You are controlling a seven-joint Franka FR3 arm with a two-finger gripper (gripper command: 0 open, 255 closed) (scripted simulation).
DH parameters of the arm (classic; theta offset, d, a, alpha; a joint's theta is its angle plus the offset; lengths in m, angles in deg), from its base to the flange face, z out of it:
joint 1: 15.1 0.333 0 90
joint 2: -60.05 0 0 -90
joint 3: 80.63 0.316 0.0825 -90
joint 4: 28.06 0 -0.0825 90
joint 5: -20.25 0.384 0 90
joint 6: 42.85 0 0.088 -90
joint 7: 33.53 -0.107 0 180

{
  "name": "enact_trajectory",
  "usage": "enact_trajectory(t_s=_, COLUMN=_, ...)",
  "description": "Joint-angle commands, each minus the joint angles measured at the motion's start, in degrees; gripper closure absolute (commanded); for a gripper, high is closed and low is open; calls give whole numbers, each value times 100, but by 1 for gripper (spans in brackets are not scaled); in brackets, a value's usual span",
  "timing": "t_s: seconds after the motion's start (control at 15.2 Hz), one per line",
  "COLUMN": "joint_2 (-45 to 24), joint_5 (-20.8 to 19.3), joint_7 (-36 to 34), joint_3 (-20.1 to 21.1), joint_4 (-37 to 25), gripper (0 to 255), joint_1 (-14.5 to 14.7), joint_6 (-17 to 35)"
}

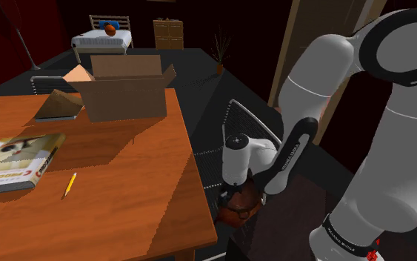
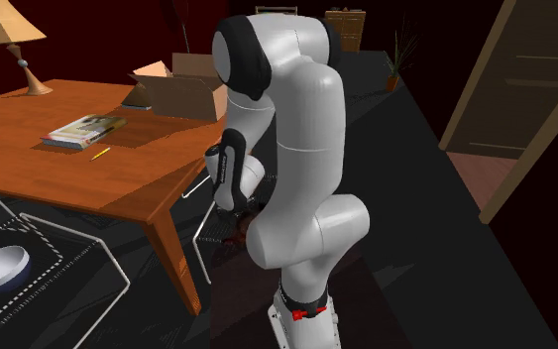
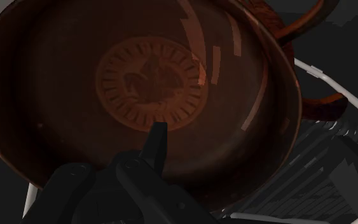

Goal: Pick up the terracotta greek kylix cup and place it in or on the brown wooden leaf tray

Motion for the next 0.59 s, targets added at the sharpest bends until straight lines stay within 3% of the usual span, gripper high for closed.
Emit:
enact_trajectory(t_s=0.0, joint_2=497, joint_5=809, joint_7=587, joint_3=360, joint_4=136, gripper=0, joint_1=-143, joint_6=-306)
enact_trajectory(t_s=0.53, joint_2=498, joint_5=816, joint_7=592, joint_3=320, joint_4=137, gripper=0, joint_1=-101, joint_6=-305)
